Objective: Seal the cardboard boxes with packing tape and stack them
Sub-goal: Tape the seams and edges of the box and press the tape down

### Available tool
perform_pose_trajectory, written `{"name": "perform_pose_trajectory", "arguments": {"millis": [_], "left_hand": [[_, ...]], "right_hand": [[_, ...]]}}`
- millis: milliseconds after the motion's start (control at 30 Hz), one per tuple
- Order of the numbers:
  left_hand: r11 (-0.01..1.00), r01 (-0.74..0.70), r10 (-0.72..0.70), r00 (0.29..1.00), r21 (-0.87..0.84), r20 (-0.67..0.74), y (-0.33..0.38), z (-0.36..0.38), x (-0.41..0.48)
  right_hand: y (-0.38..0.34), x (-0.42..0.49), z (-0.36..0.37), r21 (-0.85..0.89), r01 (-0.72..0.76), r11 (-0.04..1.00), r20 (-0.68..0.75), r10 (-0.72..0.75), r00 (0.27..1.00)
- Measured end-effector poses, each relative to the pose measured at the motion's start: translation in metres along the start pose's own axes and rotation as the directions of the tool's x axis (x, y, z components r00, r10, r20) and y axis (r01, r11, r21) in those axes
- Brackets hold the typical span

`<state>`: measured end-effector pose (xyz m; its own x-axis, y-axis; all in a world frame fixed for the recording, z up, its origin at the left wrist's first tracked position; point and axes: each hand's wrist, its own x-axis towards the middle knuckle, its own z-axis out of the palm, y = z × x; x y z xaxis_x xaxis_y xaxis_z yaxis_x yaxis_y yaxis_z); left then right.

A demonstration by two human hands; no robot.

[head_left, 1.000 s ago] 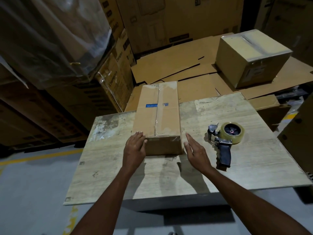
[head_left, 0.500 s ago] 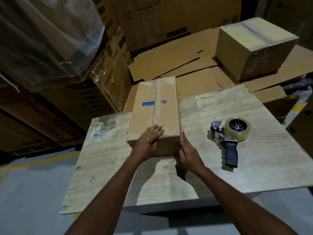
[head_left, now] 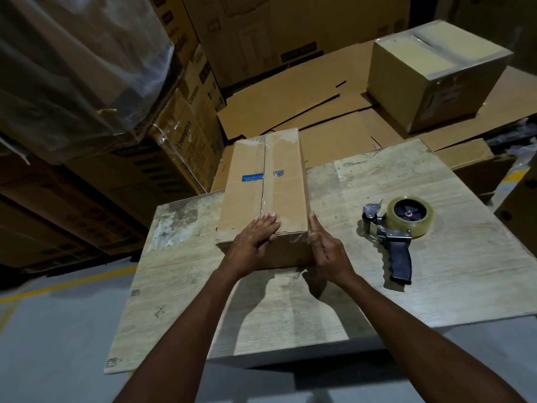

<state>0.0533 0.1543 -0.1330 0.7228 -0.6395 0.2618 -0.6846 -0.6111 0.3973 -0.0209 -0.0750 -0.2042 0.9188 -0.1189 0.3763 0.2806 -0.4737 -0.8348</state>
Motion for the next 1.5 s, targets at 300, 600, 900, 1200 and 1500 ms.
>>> {"name": "perform_pose_trajectory", "arguments": {"millis": [300,600,900,1200,1500], "left_hand": [[1.0,0.023,-0.023,0.999,-0.003,-0.041,0.003,0.006,-0.002],[1.0,0.003,-0.003,1.0,0.017,-0.025,0.003,0.004,-0.002],[1.0,-0.007,0.008,0.999,0.018,-0.035,0.005,0.004,-0.003],[1.0,-0.029,0.029,0.999,0.006,-0.035,0.001,0.005,-0.002],[0.998,-0.057,0.057,0.998,0.033,-0.002,-0.001,0.004,-0.002]], "right_hand": [[0.006,-0.005,0.024,-0.034,0.052,0.998,-0.057,-0.053,0.997],[0.006,-0.015,0.002,-0.049,0.02,0.999,0.02,-0.019,1.0],[-0.016,0.011,0.007,-0.097,0.018,0.995,-0.073,-0.025,0.997],[-0.004,0.013,-0.001,0.068,-0.027,0.997,0.003,0.027,1.0],[0.005,0.018,-0.018,0.064,-0.036,0.997,0.203,0.022,0.979]]}}
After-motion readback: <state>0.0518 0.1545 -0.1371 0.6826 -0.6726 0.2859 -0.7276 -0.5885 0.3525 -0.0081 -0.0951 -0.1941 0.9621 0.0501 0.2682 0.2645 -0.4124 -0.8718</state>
